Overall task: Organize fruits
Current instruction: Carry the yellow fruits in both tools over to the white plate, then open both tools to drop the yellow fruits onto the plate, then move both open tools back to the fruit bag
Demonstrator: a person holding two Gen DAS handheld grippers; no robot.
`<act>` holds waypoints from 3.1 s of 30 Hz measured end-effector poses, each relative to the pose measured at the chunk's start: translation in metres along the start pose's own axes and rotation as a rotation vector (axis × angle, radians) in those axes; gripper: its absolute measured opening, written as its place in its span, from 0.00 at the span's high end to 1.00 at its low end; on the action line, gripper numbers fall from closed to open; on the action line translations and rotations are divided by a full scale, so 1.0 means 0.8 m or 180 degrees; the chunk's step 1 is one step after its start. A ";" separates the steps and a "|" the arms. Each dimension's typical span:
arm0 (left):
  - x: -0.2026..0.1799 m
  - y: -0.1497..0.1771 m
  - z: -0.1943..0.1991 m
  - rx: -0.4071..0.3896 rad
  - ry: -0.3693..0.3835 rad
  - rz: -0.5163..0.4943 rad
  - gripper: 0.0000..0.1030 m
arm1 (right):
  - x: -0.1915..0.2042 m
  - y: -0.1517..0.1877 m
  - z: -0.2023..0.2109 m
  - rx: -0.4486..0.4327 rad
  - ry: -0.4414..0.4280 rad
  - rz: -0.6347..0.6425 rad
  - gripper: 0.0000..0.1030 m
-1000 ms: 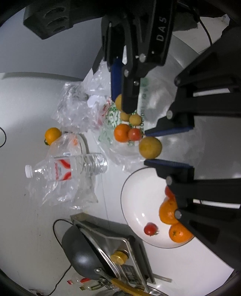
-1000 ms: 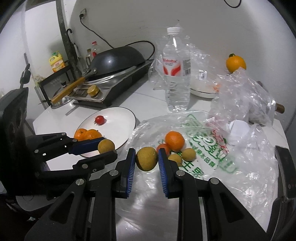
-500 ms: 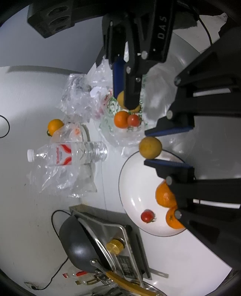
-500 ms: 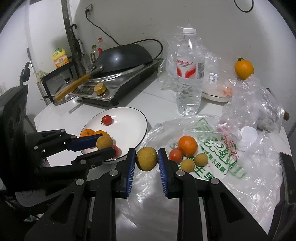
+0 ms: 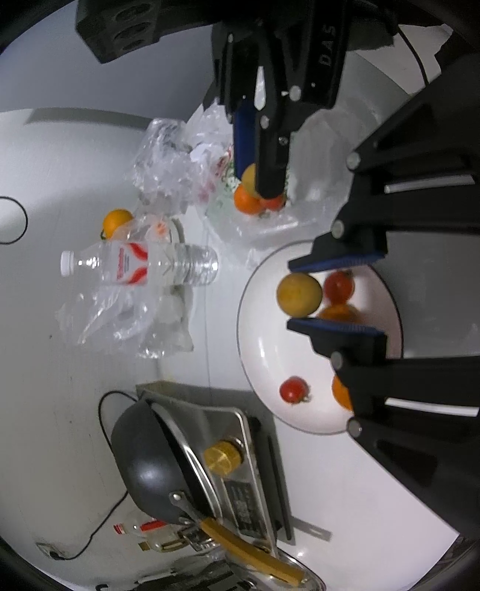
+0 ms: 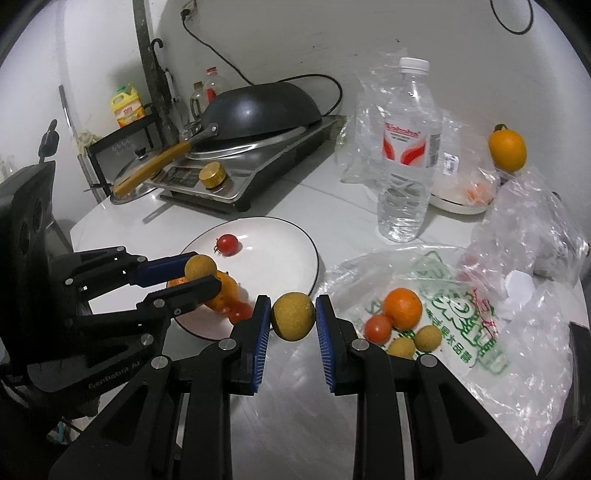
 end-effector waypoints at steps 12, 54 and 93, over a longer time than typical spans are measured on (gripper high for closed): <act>0.054 0.008 -0.006 0.0002 -0.0128 0.0128 0.75 | 0.022 -0.014 -0.027 0.0060 -0.0027 0.0077 0.74; 0.117 0.027 -0.059 0.0269 -0.0276 0.0324 0.67 | 0.024 -0.027 -0.115 0.0309 -0.0119 -0.0140 0.74; -0.097 -0.045 -0.035 0.0006 0.0098 -0.0154 0.51 | -0.141 0.027 0.032 -0.0205 0.0149 -0.0534 0.73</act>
Point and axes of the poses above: each gripper's, at about its wrist camera, not at the fingertips, and z roughly against the way its jaws point, x to its left, y to its underside, the point moved 9 cm from there along -z, roughly the way its jaws point, and after that the axes turned 1 degree about x, right-handed, at the moved point
